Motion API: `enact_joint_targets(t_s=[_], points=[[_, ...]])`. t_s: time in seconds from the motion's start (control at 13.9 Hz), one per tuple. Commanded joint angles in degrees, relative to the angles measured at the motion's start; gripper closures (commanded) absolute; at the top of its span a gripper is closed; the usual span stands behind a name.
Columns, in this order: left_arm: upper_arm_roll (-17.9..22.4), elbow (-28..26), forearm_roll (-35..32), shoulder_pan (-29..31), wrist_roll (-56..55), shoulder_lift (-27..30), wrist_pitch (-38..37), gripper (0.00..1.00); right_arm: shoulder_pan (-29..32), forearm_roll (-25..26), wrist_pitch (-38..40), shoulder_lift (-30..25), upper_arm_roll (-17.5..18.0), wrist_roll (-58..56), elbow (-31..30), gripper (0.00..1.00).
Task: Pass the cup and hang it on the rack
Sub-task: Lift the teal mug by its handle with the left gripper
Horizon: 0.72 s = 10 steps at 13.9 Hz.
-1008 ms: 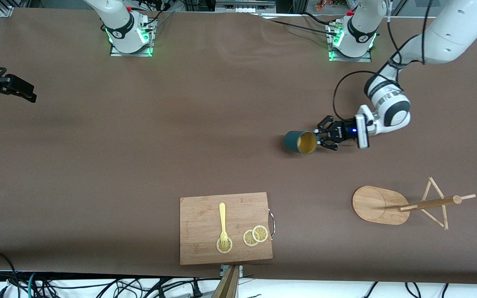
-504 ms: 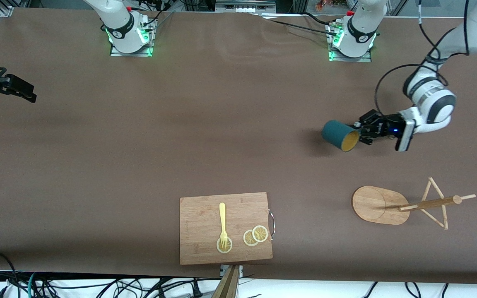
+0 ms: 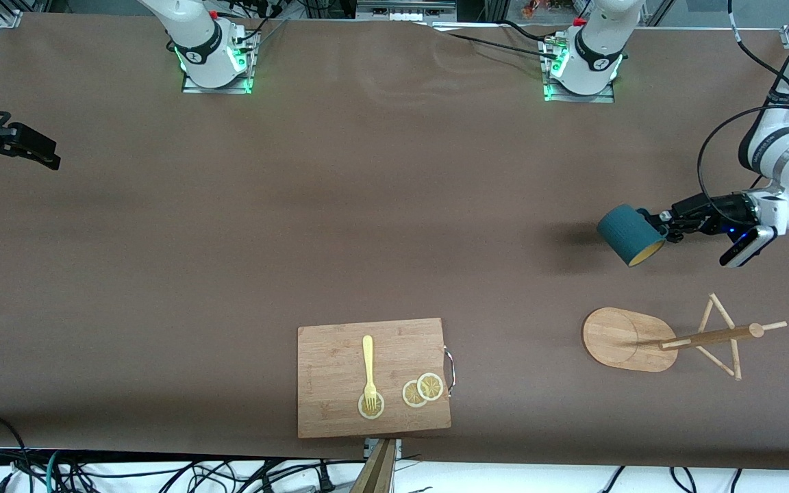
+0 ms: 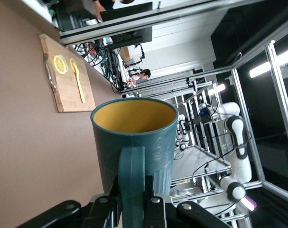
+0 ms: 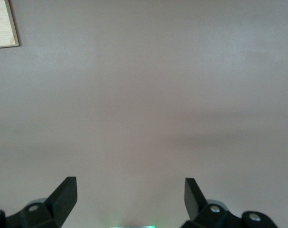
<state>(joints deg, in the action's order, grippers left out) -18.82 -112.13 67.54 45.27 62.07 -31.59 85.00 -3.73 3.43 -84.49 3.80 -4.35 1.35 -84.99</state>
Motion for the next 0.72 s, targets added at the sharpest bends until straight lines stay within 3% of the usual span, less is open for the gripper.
enact_joint_targets(t_s=[0.0,0.43,0.65], points=[[0.01,7.0,-1.71,0.35,-12.28,-4.79,-4.05,1.0,1.09,0.44,-0.15,-0.2,0.83,-0.91,0.09,0.0],[1.14,14.2,-1.8,0.79,-31.72,-5.68,-4.06,1.0,1.09,0.52,-0.15,-0.2,0.83,-0.91,0.09,0.0],[2.73,16.67,-3.8,0.7,-33.25,-7.34,-5.19,1.0,1.09,0.44,-0.15,-0.2,0.83,-0.91,0.18,0.0]])
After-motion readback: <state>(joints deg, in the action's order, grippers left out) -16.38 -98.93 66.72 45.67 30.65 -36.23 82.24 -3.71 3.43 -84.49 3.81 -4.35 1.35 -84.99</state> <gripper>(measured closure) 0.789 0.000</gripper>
